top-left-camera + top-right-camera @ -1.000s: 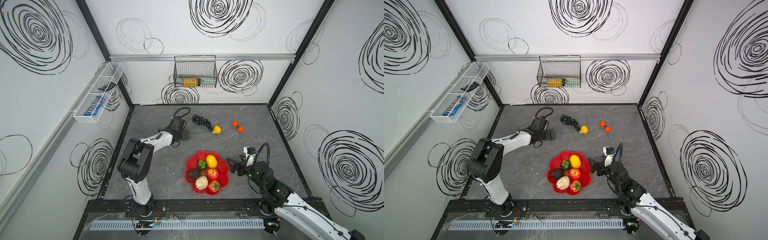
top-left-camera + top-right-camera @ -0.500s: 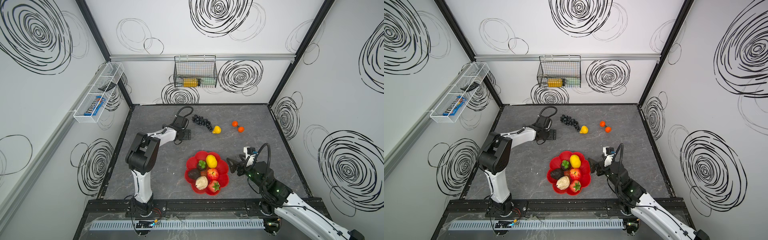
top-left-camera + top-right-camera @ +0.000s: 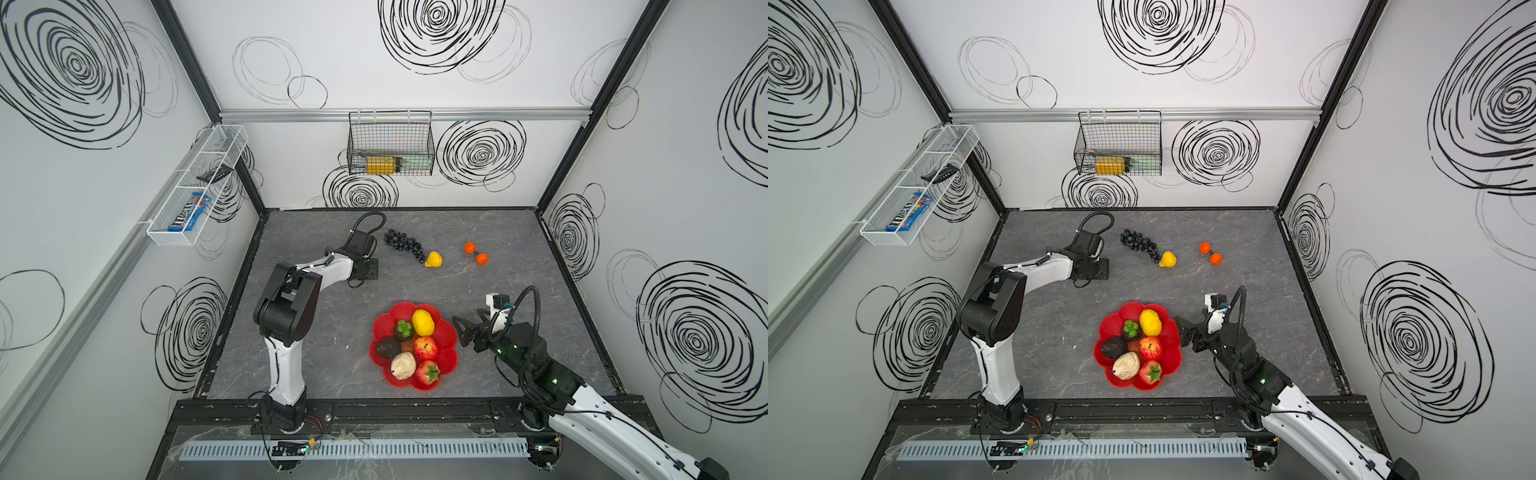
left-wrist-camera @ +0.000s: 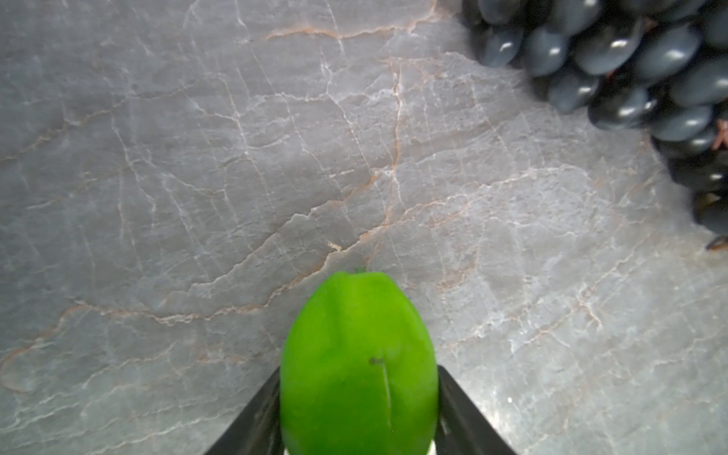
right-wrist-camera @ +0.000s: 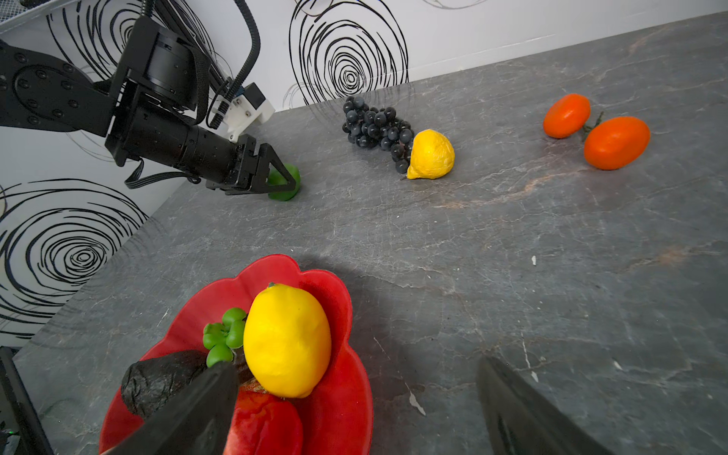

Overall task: Place and organize the fake fruits in the fruit bowl
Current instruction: 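Lower the left gripper onto the green lime and close on it, then lift the lime with the left gripper and carry it over the bowl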

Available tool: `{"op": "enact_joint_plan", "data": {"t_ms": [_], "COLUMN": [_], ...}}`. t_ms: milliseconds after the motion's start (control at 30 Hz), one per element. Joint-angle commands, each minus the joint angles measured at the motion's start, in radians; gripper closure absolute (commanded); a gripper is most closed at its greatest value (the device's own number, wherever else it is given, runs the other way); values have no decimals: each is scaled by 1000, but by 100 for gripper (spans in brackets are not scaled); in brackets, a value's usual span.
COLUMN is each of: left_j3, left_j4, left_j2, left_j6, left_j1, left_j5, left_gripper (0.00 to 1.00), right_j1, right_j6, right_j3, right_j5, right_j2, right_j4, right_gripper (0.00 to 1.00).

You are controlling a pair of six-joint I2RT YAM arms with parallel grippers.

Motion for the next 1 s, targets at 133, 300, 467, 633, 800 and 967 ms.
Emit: {"op": "enact_joint_plan", "data": {"t_ms": [133, 300, 467, 633, 800, 967], "left_j3": [-19, -92, -261, -425, -581, -687], "left_j4": [51, 112, 264, 427, 613, 787], "left_j2": [-32, -123, -314, -551, -754, -834], "left_j6": [7, 34, 32, 98, 203, 202], "left_j1": [8, -7, -36, -145, -342, -436], "left_j5": [50, 70, 91, 136, 111, 150], "left_gripper": [50, 53, 55, 56, 53, 54], "right_j1": [-3, -3, -3, -13, -41, -45], "right_j6": [-9, -9, -9, 12, 73, 157], "right_j3": [-6, -7, -5, 87, 216, 327], "right_j5": [3, 3, 3, 13, -93, -155], "right_j2": [5, 12, 19, 97, 180, 195], "right_j4": [36, 38, 39, -76, -167, -234], "right_gripper": [1, 1, 1, 0, 0, 0]}}
